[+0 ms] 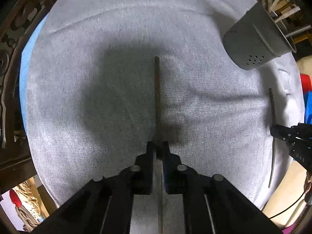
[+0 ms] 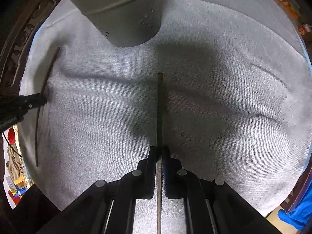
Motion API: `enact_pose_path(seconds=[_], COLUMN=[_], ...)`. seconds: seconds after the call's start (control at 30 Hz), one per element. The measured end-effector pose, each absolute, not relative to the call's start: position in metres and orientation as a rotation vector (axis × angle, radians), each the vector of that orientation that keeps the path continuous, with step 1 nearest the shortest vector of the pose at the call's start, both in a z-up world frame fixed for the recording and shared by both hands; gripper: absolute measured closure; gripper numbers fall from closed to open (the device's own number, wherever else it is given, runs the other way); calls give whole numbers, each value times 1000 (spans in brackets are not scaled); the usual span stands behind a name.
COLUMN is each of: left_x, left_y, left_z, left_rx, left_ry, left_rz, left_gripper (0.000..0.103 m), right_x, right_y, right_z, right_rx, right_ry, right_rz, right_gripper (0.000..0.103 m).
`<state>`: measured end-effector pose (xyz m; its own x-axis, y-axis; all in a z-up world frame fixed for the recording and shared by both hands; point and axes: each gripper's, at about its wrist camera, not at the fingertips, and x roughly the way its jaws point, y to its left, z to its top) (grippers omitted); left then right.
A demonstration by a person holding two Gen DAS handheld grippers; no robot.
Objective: Organize utensils
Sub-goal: 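Hold the grasped sticks in both tools and raise them off the cloth, then lift both held sticks up over the grey cup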
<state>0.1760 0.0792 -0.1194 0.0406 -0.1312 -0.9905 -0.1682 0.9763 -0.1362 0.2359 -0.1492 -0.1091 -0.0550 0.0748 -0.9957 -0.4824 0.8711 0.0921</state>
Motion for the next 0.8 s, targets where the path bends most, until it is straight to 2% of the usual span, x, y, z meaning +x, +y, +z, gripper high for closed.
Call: enact_pose_path(seconds=[0.3,0.8], left_x=[175,160], left_y=[97,119], left_z=[-110,-34], left_rx=[-296,-444], left_ry=[1488,1209], left_rz=[-24,-71], left_gripper=[98,98], right_x=[238,235], right_y=[-156,-242], right_z=[-111,-83], right_rx=[-305,144], right_ry=[1577,1404], right_rz=[466,497], right_gripper=[94,96])
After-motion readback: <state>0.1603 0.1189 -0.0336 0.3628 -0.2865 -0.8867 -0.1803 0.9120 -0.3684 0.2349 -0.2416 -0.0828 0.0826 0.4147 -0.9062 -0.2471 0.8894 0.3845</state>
